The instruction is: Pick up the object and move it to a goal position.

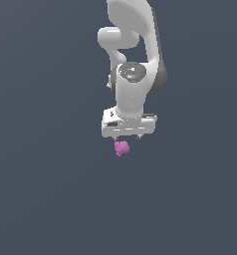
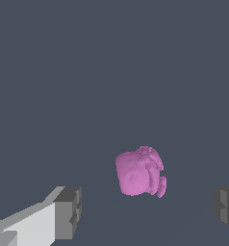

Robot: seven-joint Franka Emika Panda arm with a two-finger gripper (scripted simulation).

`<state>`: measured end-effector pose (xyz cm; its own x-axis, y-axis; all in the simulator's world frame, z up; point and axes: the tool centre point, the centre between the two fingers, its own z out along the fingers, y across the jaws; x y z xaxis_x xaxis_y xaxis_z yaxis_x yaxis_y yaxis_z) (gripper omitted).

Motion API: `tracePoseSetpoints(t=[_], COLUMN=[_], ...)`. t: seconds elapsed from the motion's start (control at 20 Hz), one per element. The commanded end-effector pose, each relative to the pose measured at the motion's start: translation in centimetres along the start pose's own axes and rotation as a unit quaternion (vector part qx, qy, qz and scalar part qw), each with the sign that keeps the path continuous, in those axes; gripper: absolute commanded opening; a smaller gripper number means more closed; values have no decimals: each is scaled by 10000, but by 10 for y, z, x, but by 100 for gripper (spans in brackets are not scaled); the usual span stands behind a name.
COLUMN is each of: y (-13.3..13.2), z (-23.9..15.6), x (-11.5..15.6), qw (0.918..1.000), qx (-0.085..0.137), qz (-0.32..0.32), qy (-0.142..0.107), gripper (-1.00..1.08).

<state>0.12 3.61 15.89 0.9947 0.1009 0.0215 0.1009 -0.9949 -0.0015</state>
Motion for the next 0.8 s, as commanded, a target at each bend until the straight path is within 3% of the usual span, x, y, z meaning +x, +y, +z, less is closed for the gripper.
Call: tracePoseSetpoints(t=[0.0,0.75], y=[0,17], z=[0,0], x=[0,-3], qw=[10000,10000], qx=[0,20], qz=[0,43], qy=[0,-74], gripper=[100,100])
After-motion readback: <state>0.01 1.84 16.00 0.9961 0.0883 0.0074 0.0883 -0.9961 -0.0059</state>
